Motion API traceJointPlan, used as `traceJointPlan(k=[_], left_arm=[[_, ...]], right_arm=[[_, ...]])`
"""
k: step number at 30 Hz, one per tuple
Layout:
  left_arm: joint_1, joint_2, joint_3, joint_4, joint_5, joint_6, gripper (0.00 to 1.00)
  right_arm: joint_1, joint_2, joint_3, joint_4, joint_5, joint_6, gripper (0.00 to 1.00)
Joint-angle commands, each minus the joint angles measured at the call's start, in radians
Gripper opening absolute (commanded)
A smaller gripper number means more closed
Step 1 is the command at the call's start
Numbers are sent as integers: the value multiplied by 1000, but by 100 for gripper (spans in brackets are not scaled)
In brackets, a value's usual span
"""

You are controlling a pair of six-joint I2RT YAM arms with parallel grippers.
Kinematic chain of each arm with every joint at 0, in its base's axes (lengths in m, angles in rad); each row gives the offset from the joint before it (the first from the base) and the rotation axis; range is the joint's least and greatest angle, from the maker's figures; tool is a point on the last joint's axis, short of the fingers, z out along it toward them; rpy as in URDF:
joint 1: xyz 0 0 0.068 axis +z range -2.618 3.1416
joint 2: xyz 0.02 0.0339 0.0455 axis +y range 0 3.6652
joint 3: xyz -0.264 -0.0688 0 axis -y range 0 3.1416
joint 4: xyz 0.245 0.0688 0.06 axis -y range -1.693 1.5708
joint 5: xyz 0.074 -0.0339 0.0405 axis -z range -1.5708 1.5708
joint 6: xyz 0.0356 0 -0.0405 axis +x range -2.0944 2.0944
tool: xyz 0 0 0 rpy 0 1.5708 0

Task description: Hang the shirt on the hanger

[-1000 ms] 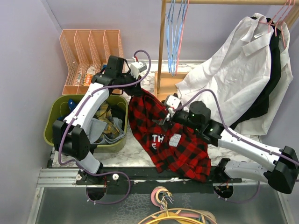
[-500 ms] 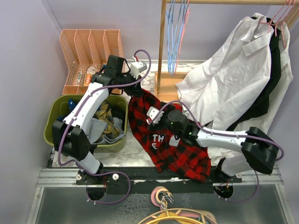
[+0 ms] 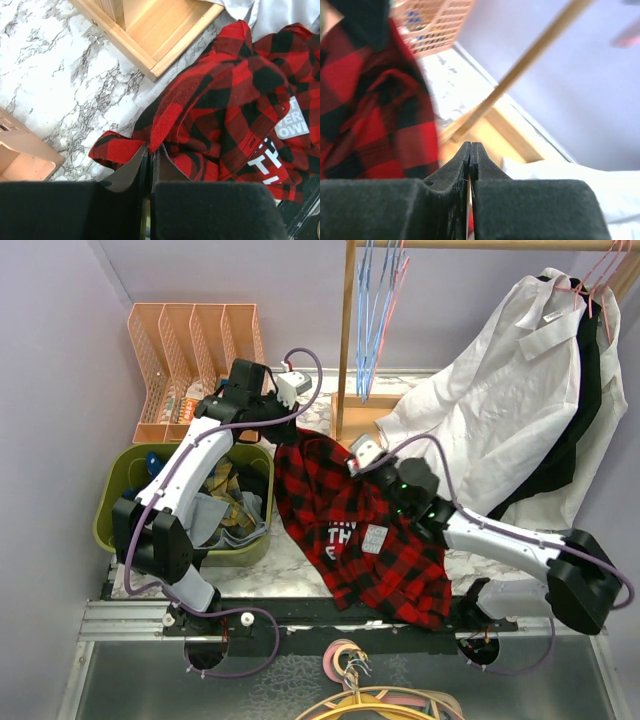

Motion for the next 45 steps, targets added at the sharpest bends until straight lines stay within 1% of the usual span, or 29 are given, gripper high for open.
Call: traceJointPlan(k=[1, 5, 7, 8, 9, 11, 12, 13, 14, 15, 16, 17, 19, 21, 22, 23, 24, 28, 32, 33, 34, 37, 38, 41, 42, 43, 44, 45], left_arm=[[-8, 43, 46, 11, -59, -24, 0], [-16, 64, 88, -5, -50, -22, 2], [-17, 69, 101, -15, -41, -22, 1], [-16, 71, 106, -21, -36, -22, 1], [-17, 72, 107, -23, -35, -21, 1], [-18, 68, 103, -23, -39, -20, 1], [-19, 67, 99, -22, -44, -18, 1], [-18, 64, 95, -19, -50, -18, 1], [-19, 61, 91, -18, -56, -16, 1], [-18, 59, 88, -17, -61, -16, 1], [-19, 57, 85, -15, -62, -15, 1], [-18, 57, 84, -16, -61, -14, 1], [-19, 57, 85, -16, -59, -15, 1], [-20, 59, 90, -23, -53, -11, 1], [-21, 61, 93, -28, -50, -11, 1], [-22, 61, 96, -32, -48, -10, 1], [-23, 60, 98, -35, -45, -10, 1], [-28, 52, 94, -40, -39, -5, 1], [-31, 49, 91, -43, -40, 2, 1], [-32, 49, 92, -44, -40, 2, 1], [-32, 48, 90, -45, -41, 3, 1], [-33, 46, 91, -47, -46, 8, 1], [-34, 46, 90, -49, -48, 8, 1], [-36, 46, 92, -54, -44, 11, 2], [-37, 45, 94, -56, -41, 13, 2], [-37, 46, 95, -59, -39, 16, 2], [-36, 44, 96, -62, -36, 18, 2], [-37, 43, 95, -64, -33, 21, 2]], right_arm=[[-111, -113, -31, -44, -166, 135, 1], [-136, -122, 33, -173, -266, 200, 1], [-138, -123, 39, -184, -251, 218, 1], [-137, -127, 39, -189, -255, 227, 5], [-137, -135, 40, -203, -283, 235, 14], [-137, -156, 42, -252, -396, 245, 37], [-138, -169, 44, -277, -441, 269, 45], [-137, -186, 42, -297, -476, 293, 48], [-137, -201, 39, -310, -504, 308, 53], [-137, -216, 37, -324, -529, 316, 56], [-137, -226, 38, -340, -548, 319, 62], [-136, -230, 44, -359, -561, 318, 65], [-136, -210, 63, -402, -566, 307, 67], [-134, -166, 83, -431, -536, 293, 74], [-132, -144, 92, -439, -517, 289, 89], [-128, -122, 102, -446, -497, 285, 96], [-124, -99, 112, -449, -475, 280, 100], [-91, -11, 142, -435, -364, 223, 100], [-73, 80, 169, -382, -216, 159, 96], [-73, 101, 177, -367, -177, 147, 94], [-72, 120, 186, -353, -145, 131, 89], [-71, 165, 224, -311, -73, 116, 65], [-71, 173, 234, -305, -75, 106, 61], [-72, 199, 246, -263, -61, 83, 62], [-72, 208, 249, -250, -47, 76, 60], [-72, 216, 252, -240, -32, 69, 52], [-71, 222, 253, -229, -16, 63, 36], [-73, 225, 254, -220, 0, 63, 16]])
